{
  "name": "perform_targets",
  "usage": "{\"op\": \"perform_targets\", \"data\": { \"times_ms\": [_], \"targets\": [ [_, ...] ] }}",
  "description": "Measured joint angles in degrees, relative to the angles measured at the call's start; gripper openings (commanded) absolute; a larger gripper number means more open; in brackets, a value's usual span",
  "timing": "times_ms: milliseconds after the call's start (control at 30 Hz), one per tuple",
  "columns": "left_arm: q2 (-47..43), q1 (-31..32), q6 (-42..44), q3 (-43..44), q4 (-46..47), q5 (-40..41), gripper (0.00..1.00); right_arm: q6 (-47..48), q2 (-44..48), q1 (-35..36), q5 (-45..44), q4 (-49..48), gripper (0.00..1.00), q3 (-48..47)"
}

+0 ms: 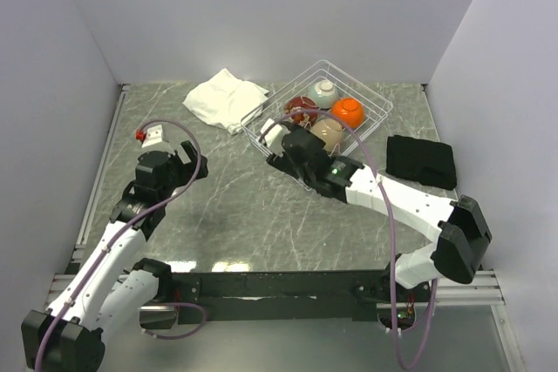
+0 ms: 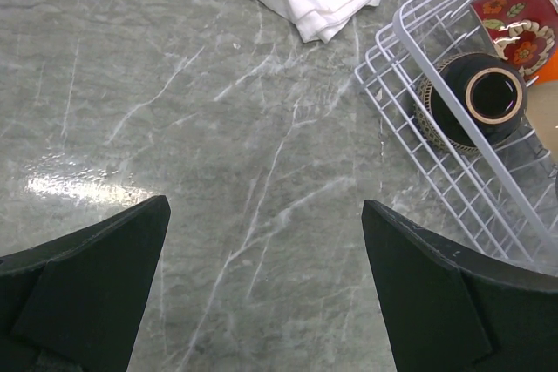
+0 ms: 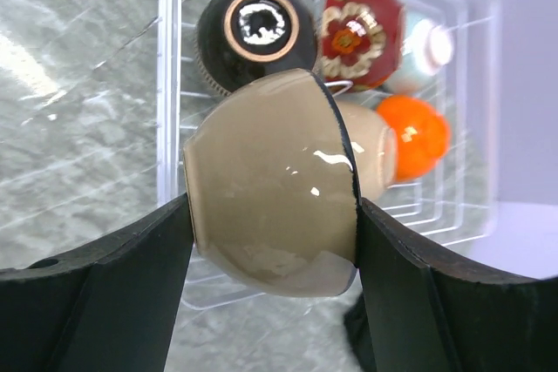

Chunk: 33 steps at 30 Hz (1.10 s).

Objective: Unload the bowls from the dish rack

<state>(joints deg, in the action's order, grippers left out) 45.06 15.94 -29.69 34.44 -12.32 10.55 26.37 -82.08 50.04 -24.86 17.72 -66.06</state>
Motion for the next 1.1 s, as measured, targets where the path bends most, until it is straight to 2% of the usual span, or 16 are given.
{"op": "perform_targets", "data": {
  "times_ms": [333,567,700,900,1100],
  "targets": [
    [10.80,0.00,-3.34,12.85,-7.89,-3.72,0.99,14.88,2.84,9.97,-13.22,-23.74,0.16,14.58],
    [18.38,0.00,-6.23,27.12,-16.11,-5.46,0.99,29.14,0.24,15.52,-20.96,-46.97,0.16,23.78],
    [20.94,0.00,-7.15,31.71,-19.28,-6.73,0.99,35.67,-4.52,17.92,-23.98,-58.45,0.17,25.33],
    [24.35,0.00,-8.00,33.03,-22.88,-9.38,1.00,47.08,-16.04,21.84,-27.04,-77.79,0.16,24.79],
    [28.59,0.00,-8.74,33.73,-24.90,-13.09,0.99,58.77,-29.27,23.78,-28.74,-85.07,0.15,21.42]
  ]
}}
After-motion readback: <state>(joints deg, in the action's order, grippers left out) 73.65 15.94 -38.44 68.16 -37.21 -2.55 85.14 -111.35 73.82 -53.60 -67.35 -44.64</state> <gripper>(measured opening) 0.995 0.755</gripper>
